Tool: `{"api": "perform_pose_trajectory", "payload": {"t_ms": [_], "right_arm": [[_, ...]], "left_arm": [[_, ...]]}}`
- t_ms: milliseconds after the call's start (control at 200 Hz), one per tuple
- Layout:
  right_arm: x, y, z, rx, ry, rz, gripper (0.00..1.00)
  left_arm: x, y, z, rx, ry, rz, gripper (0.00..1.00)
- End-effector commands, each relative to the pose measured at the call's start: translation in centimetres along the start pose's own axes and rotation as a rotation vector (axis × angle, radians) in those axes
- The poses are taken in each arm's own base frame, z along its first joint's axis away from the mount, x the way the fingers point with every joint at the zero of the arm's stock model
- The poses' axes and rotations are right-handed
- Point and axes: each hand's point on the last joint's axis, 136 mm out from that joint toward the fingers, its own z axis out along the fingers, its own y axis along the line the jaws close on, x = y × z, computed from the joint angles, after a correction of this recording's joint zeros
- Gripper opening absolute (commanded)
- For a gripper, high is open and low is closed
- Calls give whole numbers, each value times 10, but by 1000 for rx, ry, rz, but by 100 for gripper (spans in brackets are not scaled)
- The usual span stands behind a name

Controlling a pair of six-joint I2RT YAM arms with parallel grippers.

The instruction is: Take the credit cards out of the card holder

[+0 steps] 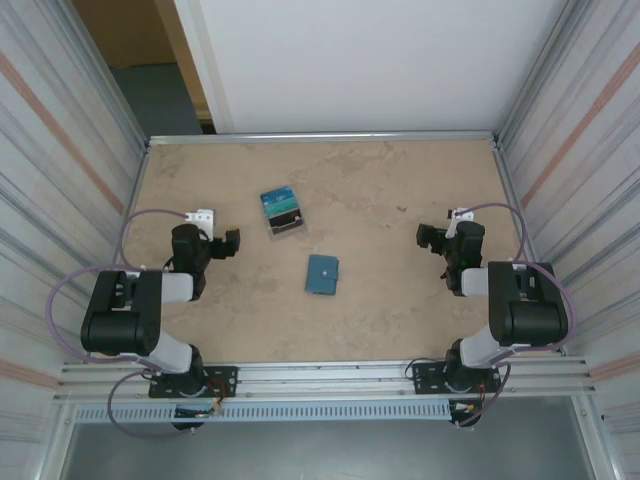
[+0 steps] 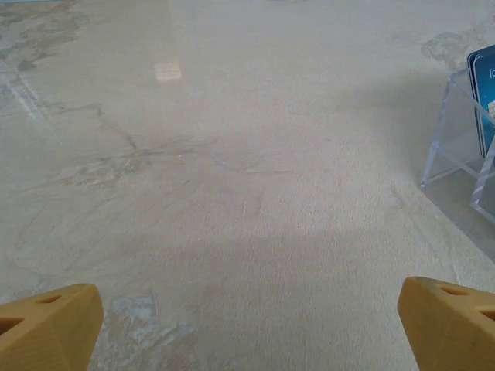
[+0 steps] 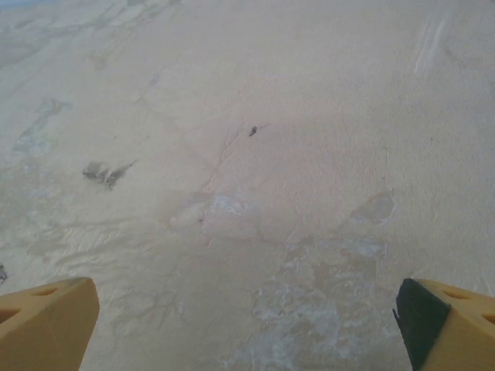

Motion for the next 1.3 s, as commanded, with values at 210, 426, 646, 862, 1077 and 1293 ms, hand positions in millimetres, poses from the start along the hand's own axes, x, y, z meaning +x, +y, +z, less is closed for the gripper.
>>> {"api": "perform_pose_trajectory", "payload": {"t_ms": [210, 426, 646, 862, 1077, 1293], "right_arm": [[-19, 1, 4, -13, -56, -27, 99], [-19, 1, 4, -11, -57, -27, 99], [-19, 1, 4, -11, -56, -26, 99], [-20, 1, 4, -11, -58, -26, 99], [-20, 2, 4, -14, -60, -29, 99], [-23, 1, 4, -5, -44, -29, 99]], "left_arm": [[-19, 4, 3, -3, -62, 25, 99], [-20, 4, 3, -3, -62, 26, 99], [-19, 4, 3, -2, -59, 27, 99], [-19, 4, 3, -3, -59, 26, 99], [-20, 3, 3, 0, -63, 29, 99], [-26, 2, -1, 7, -64, 29, 99]]}}
